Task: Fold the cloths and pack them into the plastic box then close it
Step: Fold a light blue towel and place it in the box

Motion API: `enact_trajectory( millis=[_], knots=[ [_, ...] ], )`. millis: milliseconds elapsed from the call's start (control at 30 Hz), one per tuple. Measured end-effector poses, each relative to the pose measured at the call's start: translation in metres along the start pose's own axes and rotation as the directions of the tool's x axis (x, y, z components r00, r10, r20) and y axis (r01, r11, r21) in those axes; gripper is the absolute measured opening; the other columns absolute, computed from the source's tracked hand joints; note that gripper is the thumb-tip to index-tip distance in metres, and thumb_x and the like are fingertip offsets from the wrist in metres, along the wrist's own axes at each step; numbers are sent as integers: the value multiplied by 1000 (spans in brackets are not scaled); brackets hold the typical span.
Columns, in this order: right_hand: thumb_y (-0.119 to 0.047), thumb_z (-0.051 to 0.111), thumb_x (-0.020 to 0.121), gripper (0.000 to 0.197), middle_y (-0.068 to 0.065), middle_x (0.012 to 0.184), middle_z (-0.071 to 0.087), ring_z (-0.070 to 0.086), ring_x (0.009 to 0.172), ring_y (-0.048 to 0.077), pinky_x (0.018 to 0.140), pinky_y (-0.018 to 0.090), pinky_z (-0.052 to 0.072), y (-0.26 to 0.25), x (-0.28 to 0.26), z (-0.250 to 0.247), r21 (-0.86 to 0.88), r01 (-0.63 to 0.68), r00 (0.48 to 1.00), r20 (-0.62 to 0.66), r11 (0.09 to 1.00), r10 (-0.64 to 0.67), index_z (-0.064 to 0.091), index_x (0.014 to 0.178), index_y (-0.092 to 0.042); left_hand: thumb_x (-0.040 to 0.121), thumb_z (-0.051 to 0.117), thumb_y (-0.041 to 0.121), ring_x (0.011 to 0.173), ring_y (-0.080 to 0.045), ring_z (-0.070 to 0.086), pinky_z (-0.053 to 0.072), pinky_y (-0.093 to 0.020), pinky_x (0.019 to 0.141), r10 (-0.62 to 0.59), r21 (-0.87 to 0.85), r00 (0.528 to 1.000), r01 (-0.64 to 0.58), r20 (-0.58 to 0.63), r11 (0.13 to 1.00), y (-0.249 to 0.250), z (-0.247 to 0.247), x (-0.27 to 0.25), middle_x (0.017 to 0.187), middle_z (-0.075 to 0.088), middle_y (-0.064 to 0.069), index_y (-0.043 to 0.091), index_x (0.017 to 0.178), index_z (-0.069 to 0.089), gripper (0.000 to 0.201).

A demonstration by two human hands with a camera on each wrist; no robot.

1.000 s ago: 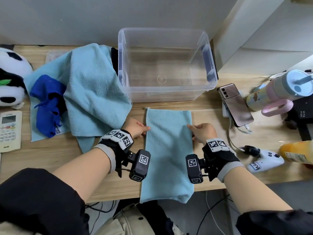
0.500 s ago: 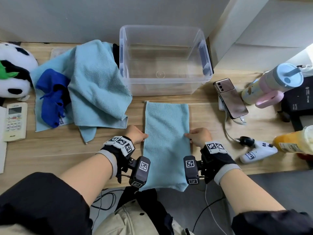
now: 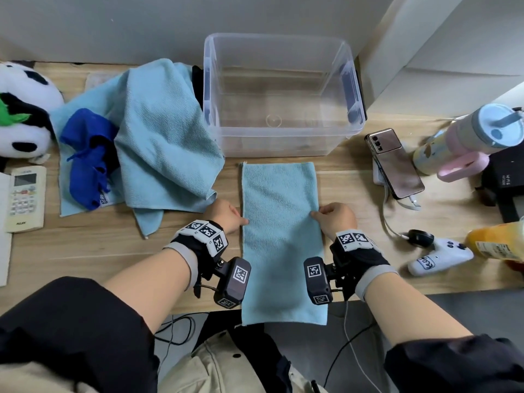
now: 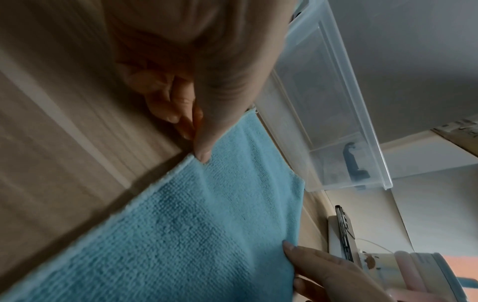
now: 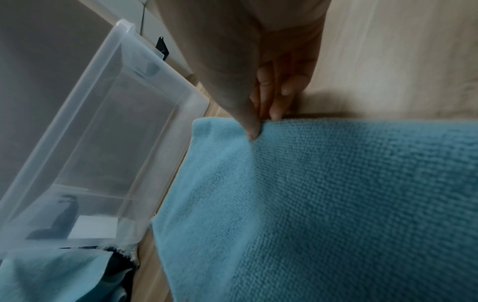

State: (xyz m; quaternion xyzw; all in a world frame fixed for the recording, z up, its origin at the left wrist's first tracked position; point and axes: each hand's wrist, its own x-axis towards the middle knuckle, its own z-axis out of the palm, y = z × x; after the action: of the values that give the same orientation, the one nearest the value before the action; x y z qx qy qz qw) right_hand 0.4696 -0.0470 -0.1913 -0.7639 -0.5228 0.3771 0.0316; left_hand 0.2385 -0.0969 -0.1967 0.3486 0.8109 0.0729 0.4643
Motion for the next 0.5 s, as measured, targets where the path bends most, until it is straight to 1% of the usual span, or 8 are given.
enact_trajectory(
  millis=[100, 167, 233, 300, 333, 367, 433, 500],
  knots=[
    [-27, 68, 83, 13, 1, 84, 60, 57, 83, 22, 71, 25, 42, -9, 8, 1, -12, 8, 1000, -10, 1000, -8, 61, 84, -15, 72, 79, 23, 78, -19, 57, 43, -25, 70, 26, 6, 997, -26, -71, 1000, 8, -9, 6, 74, 61, -1, 20, 58, 50, 32],
    [-28, 68, 83, 15, 1, 84, 60, 56, 82, 22, 71, 25, 41, -12, 11, 1, -6, 3, 1000, -4, 1000, -3, 61, 85, -15, 74, 77, 22, 78, -20, 56, 42, -24, 70, 41, 3, 996, -41, -83, 999, 11, -13, 8, 78, 61, -3, 20, 58, 49, 32],
    [-29, 67, 83, 17, 2, 85, 60, 55, 80, 21, 70, 25, 40, -14, 11, 0, -5, -3, 1000, 6, 1000, 3, 58, 84, -15, 75, 76, 24, 74, -20, 56, 42, -25, 68, 44, 8, 998, -44, -51, 999, 9, -14, 8, 74, 61, -4, 19, 59, 50, 31],
    [-34, 67, 83, 23, 3, 84, 62, 58, 80, 22, 70, 27, 42, -11, 7, -2, -15, -4, 1000, 23, 1000, 4, 56, 76, -15, 75, 76, 27, 67, -21, 56, 48, -30, 68, 28, -13, 1000, -28, -8, 1000, 4, -14, 6, 65, 61, -5, 18, 60, 52, 30],
    [-37, 67, 82, 27, 5, 82, 64, 60, 80, 23, 70, 28, 44, -7, 5, -3, -20, -5, 999, 38, 1000, 6, 56, 70, -16, 75, 76, 27, 61, -22, 56, 51, -31, 66, 7, -43, 1000, -7, 22, 999, 1, -12, 4, 64, 63, -7, 16, 60, 52, 30],
    [-40, 66, 82, 31, 6, 77, 66, 63, 78, 24, 70, 29, 47, -3, 1, -5, -28, -9, 998, 62, 1000, 11, 56, 65, -17, 76, 76, 25, 54, -22, 54, 51, -30, 59, -19, -86, 998, 24, 56, 996, -2, -11, 2, 64, 64, -11, 14, 61, 51, 31],
    [-43, 65, 83, 36, 7, 68, 68, 67, 75, 26, 72, 33, 53, 8, -8, -7, -44, -32, 991, 128, 999, 37, 62, 60, -15, 79, 73, 18, 42, -19, 47, 39, -20, 41, -73, -142, 989, 91, 127, 986, -9, -9, -6, 62, 61, -13, 9, 64, 48, 31],
    [-44, 65, 82, 39, 10, 71, 72, 70, 75, 27, 76, 37, 58, 18, -17, -7, -52, -67, 978, 193, 996, 75, 68, 64, -9, 81, 71, 18, 34, -15, 46, 34, -16, 35, -132, -133, 972, 160, 195, 978, -17, -9, -15, 60, 60, -11, 5, 66, 51, 28]
  ],
)
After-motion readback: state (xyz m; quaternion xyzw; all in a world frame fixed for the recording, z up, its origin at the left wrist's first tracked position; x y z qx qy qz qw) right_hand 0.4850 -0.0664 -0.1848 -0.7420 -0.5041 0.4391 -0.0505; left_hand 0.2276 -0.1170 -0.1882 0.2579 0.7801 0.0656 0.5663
